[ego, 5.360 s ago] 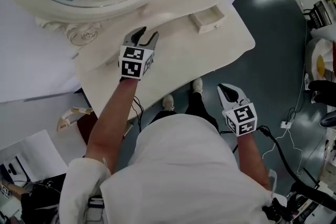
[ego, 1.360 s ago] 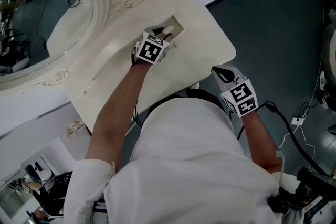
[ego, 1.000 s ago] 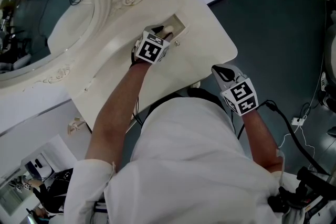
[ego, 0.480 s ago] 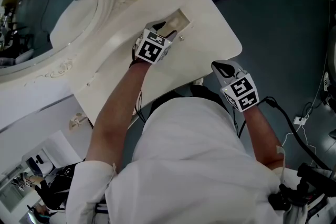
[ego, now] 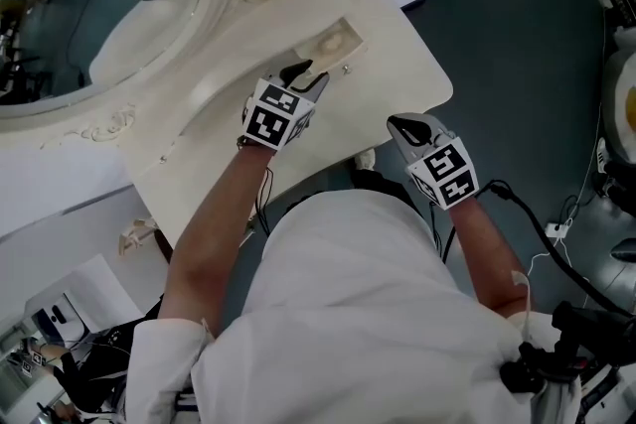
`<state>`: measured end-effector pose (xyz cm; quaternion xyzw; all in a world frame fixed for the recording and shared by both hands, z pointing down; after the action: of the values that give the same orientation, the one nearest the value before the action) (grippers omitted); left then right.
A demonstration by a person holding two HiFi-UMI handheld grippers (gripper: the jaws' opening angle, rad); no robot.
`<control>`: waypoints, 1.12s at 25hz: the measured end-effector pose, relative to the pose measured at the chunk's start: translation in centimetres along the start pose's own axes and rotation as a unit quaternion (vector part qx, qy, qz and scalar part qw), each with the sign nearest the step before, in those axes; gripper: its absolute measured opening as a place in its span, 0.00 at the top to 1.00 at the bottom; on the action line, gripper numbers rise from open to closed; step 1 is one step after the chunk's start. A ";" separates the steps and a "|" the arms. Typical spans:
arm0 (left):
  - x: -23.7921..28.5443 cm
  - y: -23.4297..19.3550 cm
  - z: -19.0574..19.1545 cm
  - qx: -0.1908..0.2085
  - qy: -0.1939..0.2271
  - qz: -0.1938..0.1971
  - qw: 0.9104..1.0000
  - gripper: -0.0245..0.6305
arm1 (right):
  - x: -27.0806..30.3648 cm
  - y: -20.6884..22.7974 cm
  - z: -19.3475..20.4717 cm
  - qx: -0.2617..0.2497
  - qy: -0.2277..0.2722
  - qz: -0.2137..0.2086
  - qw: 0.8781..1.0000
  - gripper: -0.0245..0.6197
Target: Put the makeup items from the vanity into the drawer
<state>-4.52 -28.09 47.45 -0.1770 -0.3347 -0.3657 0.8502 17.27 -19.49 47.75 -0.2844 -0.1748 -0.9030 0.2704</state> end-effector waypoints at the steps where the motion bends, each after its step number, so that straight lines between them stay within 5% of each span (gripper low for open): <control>1: -1.1 0.3 0.4 -0.006 0.008 0.003 1.000 0.76 | 0.0 -0.6 -0.2 -0.002 0.002 0.003 1.000 0.96; 8: -8.9 2.6 4.6 -0.041 0.055 0.026 0.997 0.95 | 0.4 -5.9 -1.0 -0.007 0.011 0.014 1.000 0.96; 14: -15.5 5.9 8.2 -0.089 0.104 0.075 0.988 0.96 | -0.2 -10.9 -1.3 -0.018 0.014 0.014 1.000 0.96; 28: -27.0 12.6 17.5 -0.077 0.121 0.082 0.986 0.96 | -1.4 -22.9 0.7 -0.035 0.016 0.018 0.999 0.96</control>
<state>-16.66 3.50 40.37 -0.2233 -0.1846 -0.3383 0.8953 5.06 -0.50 43.77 -0.2823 -0.1337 -0.9081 0.2790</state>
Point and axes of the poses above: the fingertips, and each gripper's own axes: x forward along the fingers, y to its right, z out of its underside, the point moved 8 cm from there along -x, backward along the fingers, and after that the axes turned 1 degree about -x, right-handed, at the moved point
